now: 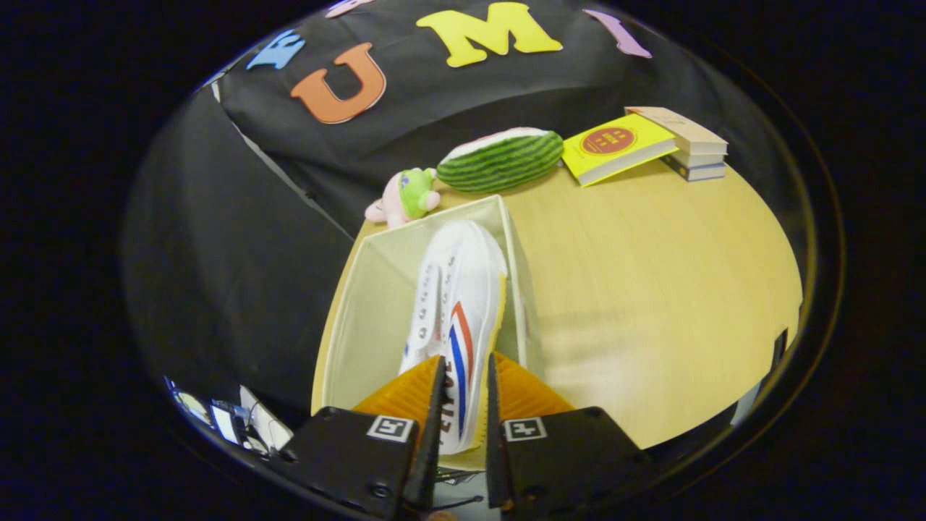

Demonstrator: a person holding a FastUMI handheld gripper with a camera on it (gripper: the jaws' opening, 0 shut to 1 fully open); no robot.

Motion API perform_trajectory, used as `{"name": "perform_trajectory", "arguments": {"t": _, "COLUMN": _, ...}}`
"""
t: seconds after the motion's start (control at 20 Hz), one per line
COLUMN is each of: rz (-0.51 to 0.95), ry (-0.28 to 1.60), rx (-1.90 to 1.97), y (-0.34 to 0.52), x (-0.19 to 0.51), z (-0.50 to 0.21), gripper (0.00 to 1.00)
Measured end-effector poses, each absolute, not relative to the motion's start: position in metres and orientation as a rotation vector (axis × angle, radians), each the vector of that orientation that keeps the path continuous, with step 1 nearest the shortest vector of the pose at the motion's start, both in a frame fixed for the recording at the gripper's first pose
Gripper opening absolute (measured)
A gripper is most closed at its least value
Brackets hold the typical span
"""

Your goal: Open the storage box then place both shoes into the box .Put the left shoe in first, then the right shoe, with the right side of both shoes facing outward in a uniform manner.

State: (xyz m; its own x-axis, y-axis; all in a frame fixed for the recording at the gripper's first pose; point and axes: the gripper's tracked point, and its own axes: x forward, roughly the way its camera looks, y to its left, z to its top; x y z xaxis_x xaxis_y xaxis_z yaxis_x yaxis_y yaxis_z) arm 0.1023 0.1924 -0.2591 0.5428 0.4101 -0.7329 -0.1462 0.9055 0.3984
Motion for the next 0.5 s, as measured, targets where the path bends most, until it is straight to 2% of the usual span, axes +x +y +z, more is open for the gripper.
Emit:
{"name": "perform_trajectory", "arguments": {"t": 0.05, "rz": 0.324, "ry": 0.913, "rx": 0.28, "y": 0.187, "x": 0.104, "z": -0.256, "gripper": 0.45}}
{"name": "perform_trajectory", "arguments": {"t": 0.1, "rz": 0.316, "ry": 0.882, "rx": 0.249, "y": 0.18, "x": 0.104, "z": -0.252, "gripper": 0.5}}
{"name": "perform_trajectory", "arguments": {"t": 0.15, "rz": 0.31, "ry": 0.847, "rx": 0.213, "y": 0.177, "x": 0.104, "z": -0.244, "gripper": 0.65}}
{"name": "perform_trajectory", "arguments": {"t": 0.3, "rz": 0.266, "ry": 0.718, "rx": 0.104, "y": 0.159, "x": 0.105, "z": -0.219, "gripper": 0.81}}
{"name": "perform_trajectory", "arguments": {"t": 0.5, "rz": 0.327, "ry": 0.524, "rx": 0.064, "y": 0.158, "x": 0.099, "z": -0.169, "gripper": 0.82}}
